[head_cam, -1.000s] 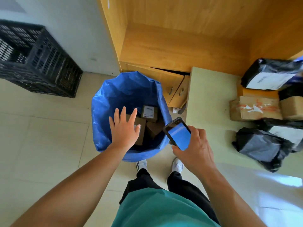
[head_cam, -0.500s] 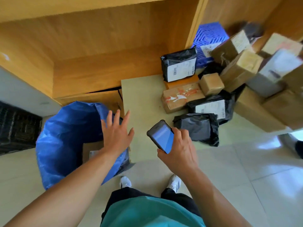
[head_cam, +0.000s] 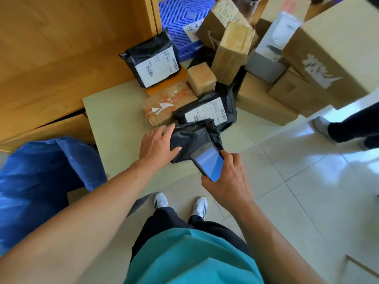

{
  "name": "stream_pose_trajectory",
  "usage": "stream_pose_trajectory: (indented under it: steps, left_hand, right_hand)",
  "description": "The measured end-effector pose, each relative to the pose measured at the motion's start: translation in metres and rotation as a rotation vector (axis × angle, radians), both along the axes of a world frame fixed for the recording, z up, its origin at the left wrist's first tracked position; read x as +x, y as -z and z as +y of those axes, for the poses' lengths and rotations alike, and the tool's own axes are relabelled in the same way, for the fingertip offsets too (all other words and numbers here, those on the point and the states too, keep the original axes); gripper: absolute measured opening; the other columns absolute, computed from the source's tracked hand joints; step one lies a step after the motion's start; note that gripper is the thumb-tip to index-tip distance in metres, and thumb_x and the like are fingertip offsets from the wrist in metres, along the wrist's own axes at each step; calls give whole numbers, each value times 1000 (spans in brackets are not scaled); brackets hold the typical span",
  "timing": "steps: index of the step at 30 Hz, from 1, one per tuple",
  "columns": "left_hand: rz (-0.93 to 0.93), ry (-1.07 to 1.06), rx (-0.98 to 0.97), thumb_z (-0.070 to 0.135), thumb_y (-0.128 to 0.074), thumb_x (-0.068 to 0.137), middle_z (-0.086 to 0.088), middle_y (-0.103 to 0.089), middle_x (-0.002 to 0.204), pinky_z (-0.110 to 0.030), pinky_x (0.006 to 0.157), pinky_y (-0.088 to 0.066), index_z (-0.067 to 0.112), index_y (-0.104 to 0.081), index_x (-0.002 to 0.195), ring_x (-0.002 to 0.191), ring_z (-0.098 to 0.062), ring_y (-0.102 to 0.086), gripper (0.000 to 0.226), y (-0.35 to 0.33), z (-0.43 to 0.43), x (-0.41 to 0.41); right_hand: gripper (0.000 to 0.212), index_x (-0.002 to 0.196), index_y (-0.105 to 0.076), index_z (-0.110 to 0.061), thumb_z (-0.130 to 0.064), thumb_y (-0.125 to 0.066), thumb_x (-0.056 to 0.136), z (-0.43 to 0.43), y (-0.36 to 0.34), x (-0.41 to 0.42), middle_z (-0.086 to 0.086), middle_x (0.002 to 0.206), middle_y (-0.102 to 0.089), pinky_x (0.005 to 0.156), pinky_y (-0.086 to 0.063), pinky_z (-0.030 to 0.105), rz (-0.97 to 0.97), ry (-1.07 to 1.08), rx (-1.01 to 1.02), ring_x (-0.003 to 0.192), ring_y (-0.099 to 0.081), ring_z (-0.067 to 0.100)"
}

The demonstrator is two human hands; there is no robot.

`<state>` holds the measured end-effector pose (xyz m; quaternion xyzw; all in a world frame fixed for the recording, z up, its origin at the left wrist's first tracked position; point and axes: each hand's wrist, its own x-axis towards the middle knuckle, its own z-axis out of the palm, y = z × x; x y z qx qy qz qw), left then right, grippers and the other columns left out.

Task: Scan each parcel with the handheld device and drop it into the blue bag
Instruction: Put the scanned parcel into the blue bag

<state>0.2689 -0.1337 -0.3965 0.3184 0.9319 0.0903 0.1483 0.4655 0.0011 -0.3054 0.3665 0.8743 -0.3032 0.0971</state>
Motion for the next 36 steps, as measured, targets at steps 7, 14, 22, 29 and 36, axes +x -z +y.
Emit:
stream_pose_trajectory:
  steps: [7, 14, 22, 29, 36]
  left_hand:
    - [-118, -2, -84, 56, -75, 85, -7, -62, 139, -44, 96, -52, 18, -51, 142, 126, -33, -58, 72, 17, 35, -21]
    - [-41, -73, 127, 30, -79, 88, -4, -66, 107, -37, 70, -47, 18, -67, 109, 98, -32, -62, 27, 26, 33, -11]
    - [274, -2, 360, -8, -60, 68, 2, -60, 78, -36, 65, -34, 18, -61, 78, 73, -31, -54, 27, -7, -3, -10]
    - [312, 183, 241, -8, -73, 69, 7, -62, 81, -39, 74, -37, 22, -67, 80, 81, -25, -56, 33, 19, -62, 40]
    - [38, 178, 306, -8, -70, 83, 1, -63, 95, -41, 67, -55, 13, -68, 99, 88, -22, -58, 27, 30, -93, 74]
  right_hand:
    - [86, 146, -34, -24, -50, -76, 76, 14, 10, 27, -4, 129, -37, 78, -41, 29, -91, 10, 3, 105, -48, 20]
    - [86, 147, -33, -25, -52, -75, 76, 15, 16, 38, -5, 128, -37, 79, -43, 30, -72, -4, -19, 105, -50, 19]
    - [86, 146, -34, -24, -49, -77, 75, 11, 15, 28, -4, 129, -38, 85, -49, 33, -19, -56, -60, 109, -50, 21]
    - [87, 146, -32, -26, -53, -74, 74, 0, 22, 24, -6, 125, -36, 87, -53, 38, 17, -107, -94, 105, -52, 20]
    - [89, 146, -34, -25, -53, -77, 73, 2, 30, 34, -5, 128, -37, 86, -54, 39, 11, -97, -91, 106, -54, 21]
